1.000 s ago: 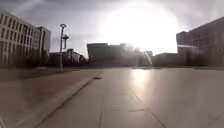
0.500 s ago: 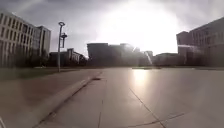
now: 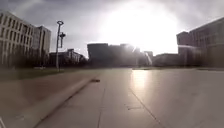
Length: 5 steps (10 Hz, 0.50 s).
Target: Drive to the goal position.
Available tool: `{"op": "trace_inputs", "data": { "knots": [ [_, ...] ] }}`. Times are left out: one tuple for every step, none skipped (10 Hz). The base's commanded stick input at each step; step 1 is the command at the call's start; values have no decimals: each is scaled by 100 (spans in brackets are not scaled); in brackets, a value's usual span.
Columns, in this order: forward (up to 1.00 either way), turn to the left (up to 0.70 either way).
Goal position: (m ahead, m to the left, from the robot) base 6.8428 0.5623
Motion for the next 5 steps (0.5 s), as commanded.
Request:
{"op": "trace_inputs", "data": {
  "knots": [
    [70, 0],
    [70, 0],
    [70, 0],
    [70, 0],
    [70, 0]
  ]
}}
